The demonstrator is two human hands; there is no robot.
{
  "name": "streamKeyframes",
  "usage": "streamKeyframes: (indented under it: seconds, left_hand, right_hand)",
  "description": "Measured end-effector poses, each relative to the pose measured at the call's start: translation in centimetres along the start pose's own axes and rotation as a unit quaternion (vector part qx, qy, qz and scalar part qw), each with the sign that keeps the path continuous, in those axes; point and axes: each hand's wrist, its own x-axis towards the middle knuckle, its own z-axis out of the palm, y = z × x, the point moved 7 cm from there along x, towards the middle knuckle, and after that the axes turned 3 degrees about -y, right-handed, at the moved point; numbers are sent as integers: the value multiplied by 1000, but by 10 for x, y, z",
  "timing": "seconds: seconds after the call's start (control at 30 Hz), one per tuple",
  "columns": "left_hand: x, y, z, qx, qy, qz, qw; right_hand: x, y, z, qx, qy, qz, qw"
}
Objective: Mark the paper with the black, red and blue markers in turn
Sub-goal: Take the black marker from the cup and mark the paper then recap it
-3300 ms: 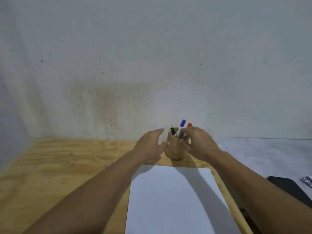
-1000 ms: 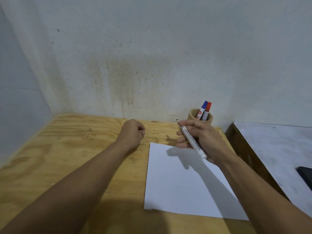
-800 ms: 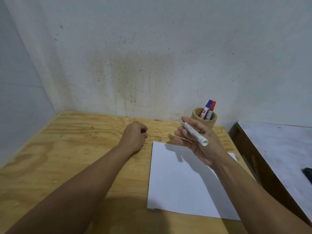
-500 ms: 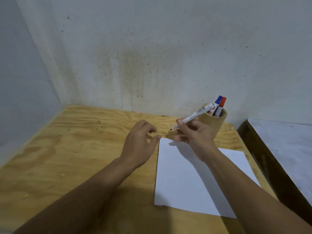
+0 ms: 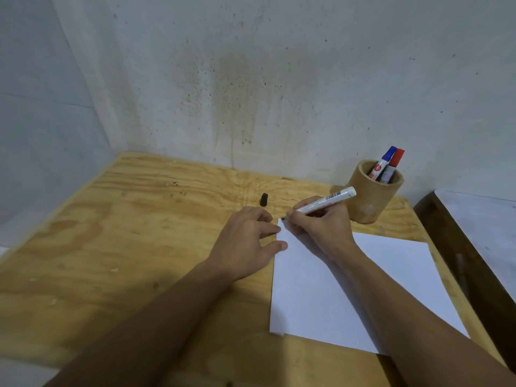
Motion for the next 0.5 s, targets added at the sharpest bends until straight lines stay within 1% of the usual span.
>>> streamKeyframes:
  seconds: [0.1, 0.17, 0.4, 0.5]
  left_hand:
    - [0, -4, 1, -21, -7, -20, 1000]
    - [1, -5, 1, -34, -12, -29, 999]
    - [1, -5, 0, -47, -14, -39, 998]
    - [2, -6, 0, -52, -15, -43, 998]
  right_hand:
    - [-2, -1, 1, 25, -9, -14, 1000]
    - [-1, 1, 1, 22, -8, -16, 1000]
    - [-3, -1, 3, 43, -24, -14, 999]
    - [-2, -2, 3, 15, -20, -22, 999]
